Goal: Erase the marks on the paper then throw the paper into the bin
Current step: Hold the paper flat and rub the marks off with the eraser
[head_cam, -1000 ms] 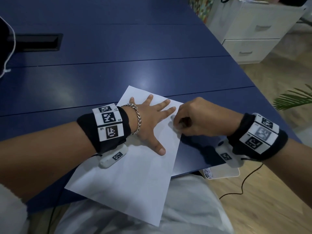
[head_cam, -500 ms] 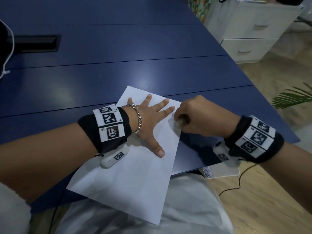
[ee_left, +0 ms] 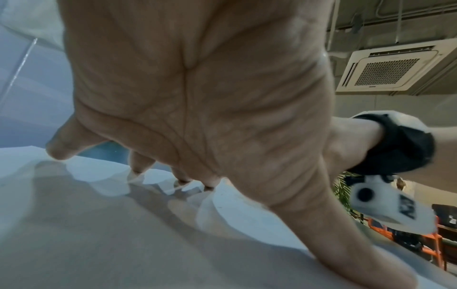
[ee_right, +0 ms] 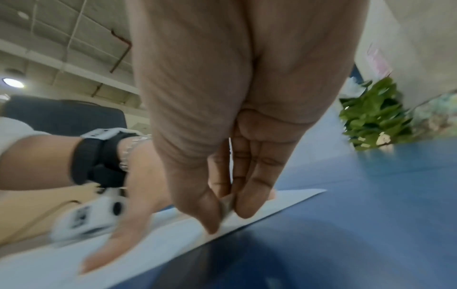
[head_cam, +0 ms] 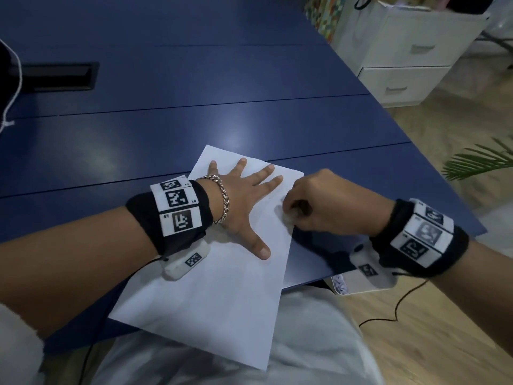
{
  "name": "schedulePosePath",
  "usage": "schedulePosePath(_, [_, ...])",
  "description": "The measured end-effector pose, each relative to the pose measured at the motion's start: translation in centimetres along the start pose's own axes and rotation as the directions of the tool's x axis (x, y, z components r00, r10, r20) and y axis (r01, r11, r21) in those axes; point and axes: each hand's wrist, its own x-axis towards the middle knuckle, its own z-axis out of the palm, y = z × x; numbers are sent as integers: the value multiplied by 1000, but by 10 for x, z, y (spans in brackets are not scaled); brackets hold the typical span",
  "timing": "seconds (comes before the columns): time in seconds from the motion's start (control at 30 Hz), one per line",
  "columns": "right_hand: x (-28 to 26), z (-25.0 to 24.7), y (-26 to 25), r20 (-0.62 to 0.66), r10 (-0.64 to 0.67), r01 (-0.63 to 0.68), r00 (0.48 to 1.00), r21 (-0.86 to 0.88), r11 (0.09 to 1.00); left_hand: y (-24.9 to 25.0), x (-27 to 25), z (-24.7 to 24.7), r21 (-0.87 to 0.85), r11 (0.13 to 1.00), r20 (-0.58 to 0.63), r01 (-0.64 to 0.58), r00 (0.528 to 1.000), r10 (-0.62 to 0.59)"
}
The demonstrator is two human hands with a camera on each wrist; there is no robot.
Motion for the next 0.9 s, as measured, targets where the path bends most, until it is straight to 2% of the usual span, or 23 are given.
schedulePosePath(0.13, [9, -16, 40, -146, 137, -119, 980, 125, 985, -6, -5, 1, -40, 999, -156, 4, 988, -10])
schedulePosePath(0.23, [15, -23, 48, -171, 184, -154, 968, 176, 972, -10, -8, 4, -73, 997, -226, 1, 974, -18])
schedulePosePath(0.43, [39, -20, 35, -110, 85, -73, 990, 103, 992, -7, -9, 4, -27, 999, -114, 44, 992, -47])
schedulePosePath(0.57, [48, -18, 33, -102, 71, -69, 992, 31, 997, -5, -7, 2, -15, 997, -74, 70, 995, -71])
schedulePosePath(0.63, [41, -17, 26, -51, 48, -48, 998, 12, 999, -4, -5, 1, -15, 996, -62, 86, 994, -86])
schedulePosePath(0.77, [17, -13, 1, 129, -82, 80, 988, 25, 997, 0, -4, 1, 15, 994, -56, 107, 993, -106])
schedulePosePath(0.83, [17, -14, 6, 99, -72, 72, 993, 3, 997, 0, -4, -1, 18, 994, -49, 106, 993, -105])
schedulePosePath(0.9, [21, -17, 16, 6, 5, -5, 1000, -10, 1000, 1, -5, -2, 22, 994, -40, 108, 993, -107])
